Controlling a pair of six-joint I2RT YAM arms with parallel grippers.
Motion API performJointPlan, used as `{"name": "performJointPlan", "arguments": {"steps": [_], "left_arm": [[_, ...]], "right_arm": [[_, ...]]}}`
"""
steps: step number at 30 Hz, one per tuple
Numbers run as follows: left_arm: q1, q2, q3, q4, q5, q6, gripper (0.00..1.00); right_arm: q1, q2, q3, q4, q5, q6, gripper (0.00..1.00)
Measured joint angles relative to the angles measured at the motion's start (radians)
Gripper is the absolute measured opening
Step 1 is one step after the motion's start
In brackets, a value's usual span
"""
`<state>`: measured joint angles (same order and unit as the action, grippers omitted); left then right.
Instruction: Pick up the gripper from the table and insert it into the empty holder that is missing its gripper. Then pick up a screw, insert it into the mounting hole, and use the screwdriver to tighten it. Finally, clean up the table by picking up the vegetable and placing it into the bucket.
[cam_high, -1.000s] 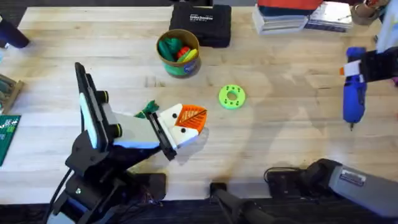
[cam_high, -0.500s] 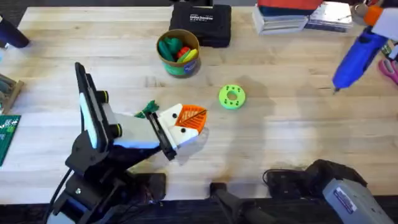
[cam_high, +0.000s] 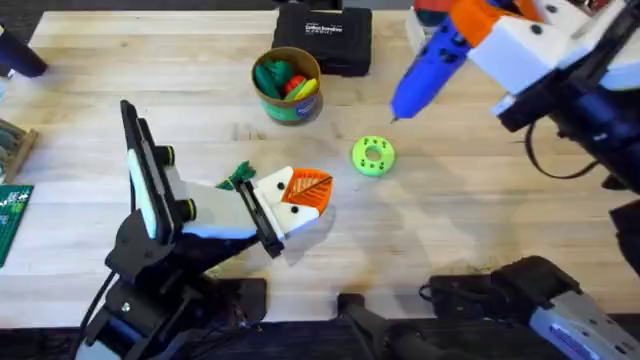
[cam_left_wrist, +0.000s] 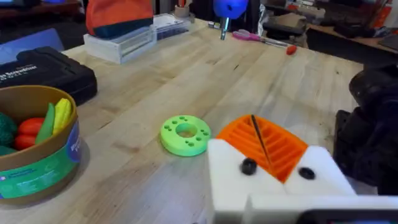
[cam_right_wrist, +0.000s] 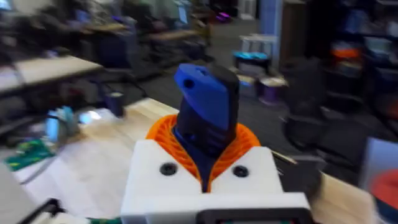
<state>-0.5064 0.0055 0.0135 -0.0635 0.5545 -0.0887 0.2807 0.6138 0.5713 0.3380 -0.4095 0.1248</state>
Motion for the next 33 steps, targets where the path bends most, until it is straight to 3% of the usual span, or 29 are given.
{"name": "performJointPlan", "arguments": {"steps": [5,6,12,20,33], "left_arm": [[0.000,0.000,0.000,0.000,0.000,0.000,0.011],[0.000,0.000,0.000,0.000,0.000,0.000,0.011],[0.000,0.000,0.000,0.000,0.000,0.000,0.011],[0.000,0.000,0.000,0.000,0.000,0.000,0.011],[0.000,0.000,0.000,0.000,0.000,0.000,0.011]], "right_arm": [[0.183,0.088,0.000,0.156,0.000,0.026,0.028],[0.288,0.163,0.000,0.260,-0.001,0.033,0.028],[0.438,0.311,0.000,0.468,-0.004,0.040,0.028],[0.514,0.418,0.000,0.597,-0.007,0.041,0.028],[0.537,0.420,0.000,0.601,-0.058,0.041,0.028]]}}
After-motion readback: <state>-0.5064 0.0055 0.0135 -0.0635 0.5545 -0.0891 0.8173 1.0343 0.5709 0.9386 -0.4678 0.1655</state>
